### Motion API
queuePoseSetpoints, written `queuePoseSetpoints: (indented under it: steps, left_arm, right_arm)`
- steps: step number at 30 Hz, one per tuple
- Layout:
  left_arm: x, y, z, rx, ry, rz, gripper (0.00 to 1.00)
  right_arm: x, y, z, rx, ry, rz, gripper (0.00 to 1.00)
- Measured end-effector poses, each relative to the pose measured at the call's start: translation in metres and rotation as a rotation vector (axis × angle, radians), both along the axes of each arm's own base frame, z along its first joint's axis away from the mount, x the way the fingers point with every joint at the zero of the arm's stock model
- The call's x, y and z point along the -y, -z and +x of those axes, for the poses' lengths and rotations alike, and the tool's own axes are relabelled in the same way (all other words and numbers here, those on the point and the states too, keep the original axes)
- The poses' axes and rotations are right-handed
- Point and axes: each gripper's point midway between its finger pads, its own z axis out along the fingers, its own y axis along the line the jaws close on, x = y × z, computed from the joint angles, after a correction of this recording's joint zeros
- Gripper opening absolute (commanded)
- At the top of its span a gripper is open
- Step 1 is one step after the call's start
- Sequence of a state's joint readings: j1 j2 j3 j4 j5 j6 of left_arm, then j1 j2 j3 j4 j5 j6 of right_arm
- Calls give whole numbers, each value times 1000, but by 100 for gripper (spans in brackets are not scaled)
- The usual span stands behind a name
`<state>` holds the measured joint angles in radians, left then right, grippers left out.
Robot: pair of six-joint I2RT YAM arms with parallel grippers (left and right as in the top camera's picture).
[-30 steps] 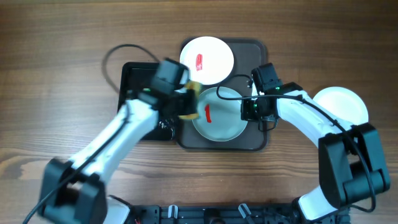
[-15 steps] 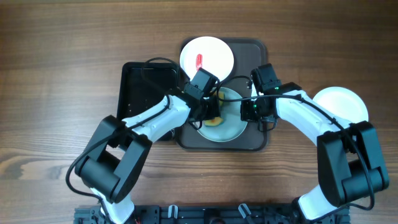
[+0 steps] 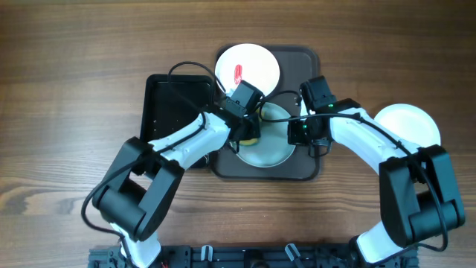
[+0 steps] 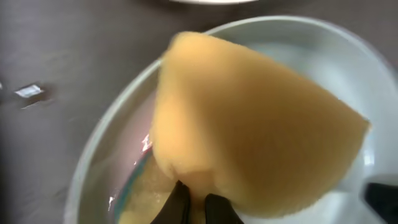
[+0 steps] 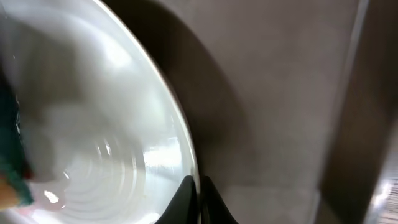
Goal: Clean dirty plates on tray and stack at the side
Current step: 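Scrub the red smear on the held plate with the sponge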
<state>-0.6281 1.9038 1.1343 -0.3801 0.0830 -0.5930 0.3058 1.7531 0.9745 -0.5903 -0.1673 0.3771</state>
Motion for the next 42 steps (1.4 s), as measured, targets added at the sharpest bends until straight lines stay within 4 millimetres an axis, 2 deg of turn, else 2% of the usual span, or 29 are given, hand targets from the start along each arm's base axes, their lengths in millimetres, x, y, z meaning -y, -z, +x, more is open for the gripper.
queuePoseSetpoints:
  steps: [6,10,12,16,20,24,27,30,34,38,42]
  left_arm:
    - [51,3,-7,-48,88,-201,4]
    - [70,1,-24,-98,149,-269,4]
    - [72,2,-32,-131,161,-278,4]
    - [54,5,-36,-199,121,-233,4]
    - [15,6,-34,-232,27,-119,4]
    - [-30,3,-13,-169,-79,-5,4]
    - [-33,3,-8,-139,-77,16,4]
    - [-24,3,-5,-111,-53,-8,4]
    - [8,3,-2,-81,8,-108,4]
    - [40,3,-15,-82,92,-173,4]
    - [54,3,-28,-102,136,-195,4]
  right_arm:
    - [6,1,-1,-5,10,-20,4]
    - [6,1,-1,-5,10,-20,4]
    - [6,1,-1,-6,10,-19,4]
    - [1,1,-3,-11,0,-5,4]
    - [-4,1,-4,-13,-12,9,4]
    - [-6,1,-3,-12,-13,17,4]
    - [-9,0,-3,-7,-19,27,4]
    - [-5,1,-3,-11,-12,13,4]
    - [0,1,-3,-16,1,2,4]
    - [1,2,-3,-16,3,-1,4]
    - [1,2,-3,-17,3,-1,4]
